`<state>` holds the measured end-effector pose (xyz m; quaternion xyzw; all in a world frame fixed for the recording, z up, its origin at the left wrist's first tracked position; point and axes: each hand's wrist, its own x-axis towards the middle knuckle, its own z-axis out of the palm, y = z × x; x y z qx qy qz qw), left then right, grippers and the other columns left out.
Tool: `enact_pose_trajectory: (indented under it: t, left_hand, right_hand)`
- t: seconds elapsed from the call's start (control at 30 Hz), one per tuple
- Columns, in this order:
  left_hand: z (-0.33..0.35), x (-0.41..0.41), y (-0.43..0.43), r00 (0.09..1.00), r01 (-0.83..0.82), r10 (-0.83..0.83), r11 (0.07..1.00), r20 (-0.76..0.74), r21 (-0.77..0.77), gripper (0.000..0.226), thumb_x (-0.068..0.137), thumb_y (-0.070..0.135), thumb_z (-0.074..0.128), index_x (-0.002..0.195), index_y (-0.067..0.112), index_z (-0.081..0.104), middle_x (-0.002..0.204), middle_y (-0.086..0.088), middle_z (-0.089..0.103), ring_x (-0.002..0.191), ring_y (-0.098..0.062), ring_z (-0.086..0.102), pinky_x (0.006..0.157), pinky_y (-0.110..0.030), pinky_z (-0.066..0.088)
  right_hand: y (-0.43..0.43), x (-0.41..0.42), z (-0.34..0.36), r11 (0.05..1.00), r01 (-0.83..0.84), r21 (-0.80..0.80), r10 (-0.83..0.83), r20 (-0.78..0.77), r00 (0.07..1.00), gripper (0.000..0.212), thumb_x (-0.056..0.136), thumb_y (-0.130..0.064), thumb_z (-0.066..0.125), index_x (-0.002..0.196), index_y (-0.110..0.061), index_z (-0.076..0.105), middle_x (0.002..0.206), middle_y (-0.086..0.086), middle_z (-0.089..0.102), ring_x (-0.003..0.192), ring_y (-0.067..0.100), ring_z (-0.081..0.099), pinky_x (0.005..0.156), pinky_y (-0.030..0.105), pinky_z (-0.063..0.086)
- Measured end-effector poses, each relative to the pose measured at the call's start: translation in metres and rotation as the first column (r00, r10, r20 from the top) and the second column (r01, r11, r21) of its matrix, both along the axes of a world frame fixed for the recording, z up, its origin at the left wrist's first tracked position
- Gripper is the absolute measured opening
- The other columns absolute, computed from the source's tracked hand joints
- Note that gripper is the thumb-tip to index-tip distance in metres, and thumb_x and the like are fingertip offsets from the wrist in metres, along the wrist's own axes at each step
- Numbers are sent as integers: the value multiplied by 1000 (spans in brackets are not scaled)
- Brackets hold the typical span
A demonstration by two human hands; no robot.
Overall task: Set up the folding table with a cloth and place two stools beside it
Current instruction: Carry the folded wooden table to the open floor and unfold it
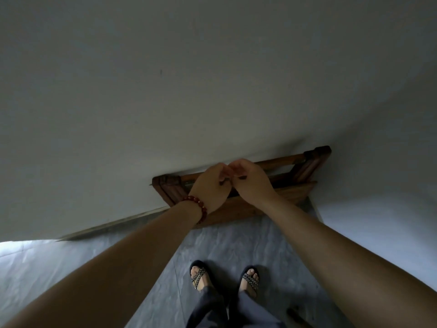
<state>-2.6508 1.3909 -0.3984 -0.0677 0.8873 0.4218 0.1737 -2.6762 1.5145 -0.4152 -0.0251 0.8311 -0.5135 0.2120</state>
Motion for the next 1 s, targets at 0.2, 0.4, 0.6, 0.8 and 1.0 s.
enact_pose_trajectory:
  t: [0.2,0.4,0.6,0.8,1.0]
  left_hand:
    - [-53,-14,-2,980,158,-188,939,-70,-305,37,87,17,51,124,17,48,129,-3,45,121,-20,40,98,-28,36]
    - [-84,-17,0,924,380,-300,773,236,-507,77,89,24,48,149,25,2,157,3,7,143,-17,8,112,-49,11]
    - [-85,-15,4,890,452,-316,714,330,-535,89,87,23,52,147,25,-13,157,5,-1,144,-17,2,112,-52,10]
    - [-87,-7,2,866,496,-358,702,349,-511,90,89,35,51,146,24,-17,157,5,-2,144,-17,2,113,-49,8]
    - [-96,8,6,848,518,-367,725,381,-454,85,88,41,54,147,32,-7,151,3,20,136,-23,24,109,-46,20]
  right_hand:
    - [13,-16,-42,944,-136,301,185,-140,973,36,87,-10,57,123,-11,54,127,7,53,119,20,46,99,30,39]
    - [26,-23,-66,651,-385,654,466,56,883,75,89,-25,54,151,-17,12,159,0,11,146,18,4,117,48,-2]
    - [23,-10,-71,614,-346,709,499,-9,866,79,87,-18,55,150,-11,8,157,5,13,146,22,5,117,41,-5]
    - [16,-7,-76,555,-280,783,527,-70,847,69,80,-15,57,142,-11,27,142,11,33,135,29,25,116,46,2]
    - [19,1,-88,485,-326,812,582,-20,813,39,92,-32,52,127,-16,45,122,9,54,115,28,48,104,38,29]
